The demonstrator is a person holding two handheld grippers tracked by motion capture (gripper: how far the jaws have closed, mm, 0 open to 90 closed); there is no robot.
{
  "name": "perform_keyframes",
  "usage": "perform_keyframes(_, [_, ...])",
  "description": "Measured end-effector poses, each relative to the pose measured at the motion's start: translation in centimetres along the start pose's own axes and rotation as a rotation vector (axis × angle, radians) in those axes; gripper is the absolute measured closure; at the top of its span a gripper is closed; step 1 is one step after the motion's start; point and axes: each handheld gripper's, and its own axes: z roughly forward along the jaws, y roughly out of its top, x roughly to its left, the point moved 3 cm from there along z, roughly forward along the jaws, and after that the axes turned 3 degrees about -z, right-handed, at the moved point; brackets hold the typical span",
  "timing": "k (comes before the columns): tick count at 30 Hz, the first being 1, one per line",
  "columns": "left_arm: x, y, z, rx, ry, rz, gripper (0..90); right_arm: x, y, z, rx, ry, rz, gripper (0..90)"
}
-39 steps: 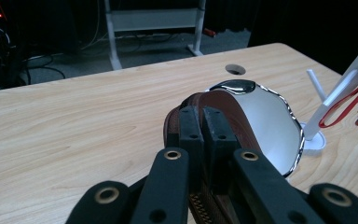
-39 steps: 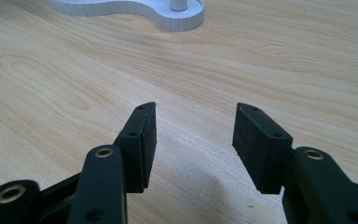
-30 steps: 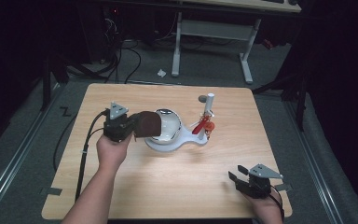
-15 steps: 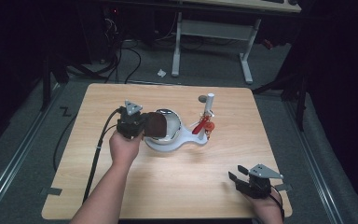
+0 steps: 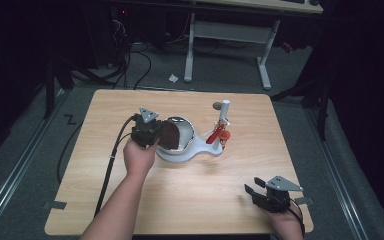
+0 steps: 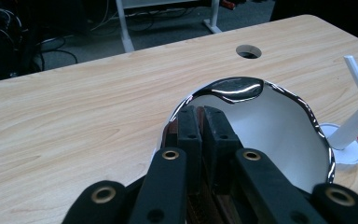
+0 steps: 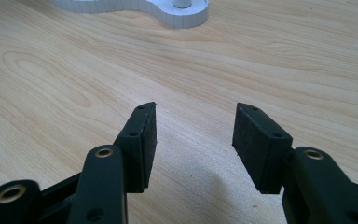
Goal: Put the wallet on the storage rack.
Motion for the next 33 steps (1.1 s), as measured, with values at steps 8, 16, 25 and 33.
perform_keyframes(8, [-0.3, 0.0, -0.1, -0.037, -0.020, -0.015, 82.6, 0.0, 0.0, 0.0, 0.000, 0.003, 0.000, 49.8])
perform_keyframes(16, [-0.2, 0.0, -0.6, -0.042, -0.047, -0.018, 70.6, 0.1, 0.0, 0.2, 0.003, 0.005, -0.002, 49.7])
perform_keyframes(25, [0.2, 0.2, -1.5, -0.068, -0.085, -0.017, 59.2, 0.1, 0.0, 0.4, 0.010, 0.005, -0.006, 49.5])
perform_keyframes(33, [0.6, 0.0, -2.6, -0.075, -0.095, 0.003, 52.3, 0.1, -0.1, 0.4, 0.014, 0.008, -0.005, 49.3])
